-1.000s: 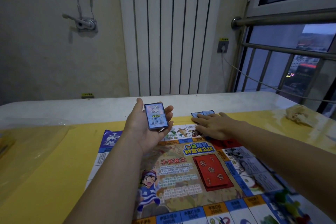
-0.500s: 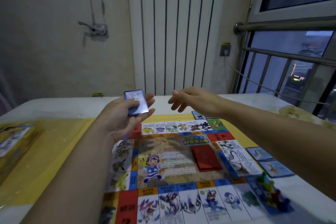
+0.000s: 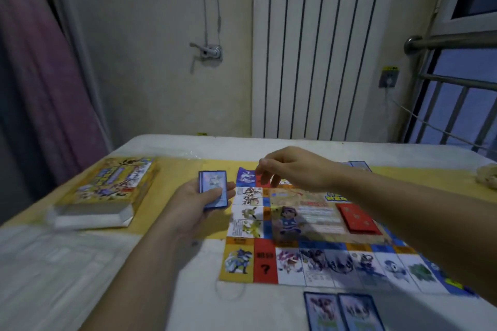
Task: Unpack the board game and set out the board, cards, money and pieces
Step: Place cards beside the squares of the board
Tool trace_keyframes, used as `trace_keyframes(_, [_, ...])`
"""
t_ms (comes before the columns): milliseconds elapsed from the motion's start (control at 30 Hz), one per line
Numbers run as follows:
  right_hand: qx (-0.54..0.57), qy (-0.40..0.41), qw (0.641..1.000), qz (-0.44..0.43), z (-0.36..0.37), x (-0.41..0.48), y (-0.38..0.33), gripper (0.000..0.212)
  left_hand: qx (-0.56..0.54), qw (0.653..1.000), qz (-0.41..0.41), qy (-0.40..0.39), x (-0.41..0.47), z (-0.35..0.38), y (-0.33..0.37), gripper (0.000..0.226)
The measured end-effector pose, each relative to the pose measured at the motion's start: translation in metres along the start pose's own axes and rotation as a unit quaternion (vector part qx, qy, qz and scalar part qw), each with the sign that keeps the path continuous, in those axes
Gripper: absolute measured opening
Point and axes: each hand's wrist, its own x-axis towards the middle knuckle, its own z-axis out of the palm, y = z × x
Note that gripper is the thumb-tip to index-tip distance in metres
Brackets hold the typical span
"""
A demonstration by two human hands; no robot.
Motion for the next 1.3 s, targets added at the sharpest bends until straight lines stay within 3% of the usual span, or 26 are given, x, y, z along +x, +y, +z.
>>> trace_keyframes(300, [-0.044,0.075,0.996,0.000,0.053,0.041,-0.020,0.036,0.060,0.998,-0.001,-0.005,-0.007,0.004,-0.003,0.019])
trace_keyframes(400, [-0.039,0.088,0.995,0.007,0.058,0.051,-0.022,0.029,0.079,0.996,0.007,0.033,-0.001,-0.003,-0.008,0.014])
trace_keyframes(500, [0.034,0.090,0.995,0.031,0.055,0.057,-0.020,0.020,0.010,0.997,-0.005,0.081,0.006,-0.010,-0.011,0.011])
trace_keyframes(633, [0.109,0.027,0.991,0.071,0.057,0.055,-0.016,0.022,-0.036,0.992,0.004,0.123,0.012,-0.017,-0.012,0.020])
trace_keyframes(733, [0.044,-0.046,0.994,0.086,0.056,0.054,-0.017,0.031,-0.029,0.988,0.022,0.148,0.014,-0.019,-0.011,0.020])
trace_keyframes(867, [-0.017,-0.044,0.997,0.059,0.045,0.062,-0.024,0.008,0.066,0.984,0.037,0.159,0.014,-0.018,-0.012,0.019])
trace_keyframes(933, [-0.049,-0.047,0.996,0.058,0.035,0.073,-0.022,0.007,0.078,0.981,0.028,0.176,0.015,-0.016,-0.014,0.018])
trace_keyframes(1033, [0.018,0.090,0.991,0.101,0.024,0.105,0.000,0.008,-0.031,0.976,-0.022,0.213,0.017,-0.016,-0.014,0.010])
trace_keyframes(1133, [0.119,0.200,0.958,0.169,0.026,0.138,0.034,0.015,-0.209,0.956,-0.073,0.191,0.018,-0.017,-0.010,0.008])
trace_keyframes(1233, [0.053,0.229,0.953,0.193,0.039,0.165,0.063,0.008,-0.342,0.920,-0.103,0.163,0.019,-0.016,-0.007,0.015])
trace_keyframes(1300, [0.011,0.240,0.949,0.206,0.048,0.176,0.074,0.018,-0.378,0.905,-0.115,0.160,0.019,-0.017,-0.006,0.018])
